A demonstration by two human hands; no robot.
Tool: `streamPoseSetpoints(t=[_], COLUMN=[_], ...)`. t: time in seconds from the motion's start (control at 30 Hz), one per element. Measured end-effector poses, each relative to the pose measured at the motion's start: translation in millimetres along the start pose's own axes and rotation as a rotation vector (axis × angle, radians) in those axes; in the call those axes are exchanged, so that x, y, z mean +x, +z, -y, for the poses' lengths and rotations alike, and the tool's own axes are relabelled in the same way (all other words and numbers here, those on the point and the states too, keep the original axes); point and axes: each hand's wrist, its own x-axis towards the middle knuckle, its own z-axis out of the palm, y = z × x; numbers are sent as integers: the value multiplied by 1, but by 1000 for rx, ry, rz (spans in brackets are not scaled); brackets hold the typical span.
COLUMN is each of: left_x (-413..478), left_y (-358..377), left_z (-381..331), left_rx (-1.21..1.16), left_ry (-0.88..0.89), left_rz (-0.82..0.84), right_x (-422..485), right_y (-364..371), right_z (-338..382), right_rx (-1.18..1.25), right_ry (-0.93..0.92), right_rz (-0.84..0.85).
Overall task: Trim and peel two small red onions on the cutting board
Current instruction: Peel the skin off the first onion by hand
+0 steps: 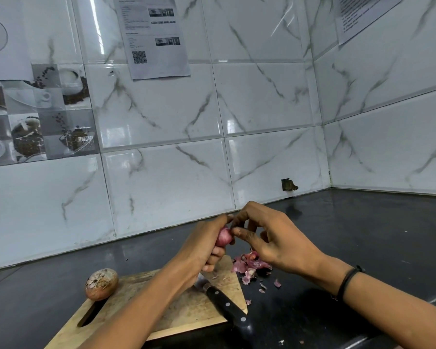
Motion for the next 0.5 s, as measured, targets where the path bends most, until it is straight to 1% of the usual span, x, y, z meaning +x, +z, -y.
streamPoseSetpoints(t=[0.13, 0.23, 0.5], left_x=[0, 1, 3], left_y=[0, -2, -9], left_z=[3, 5, 1], left_rx=[-30, -64, -243], left_ry=[-43, -71, -89], left_rz=[-19, -42, -65], right_x=[0, -1, -3], right_y=[4, 3, 1], right_z=[2, 4, 2], right_rx=[-90, -125, -255], right_ry=[-98, -139, -125], right_rz=[104, 132, 191])
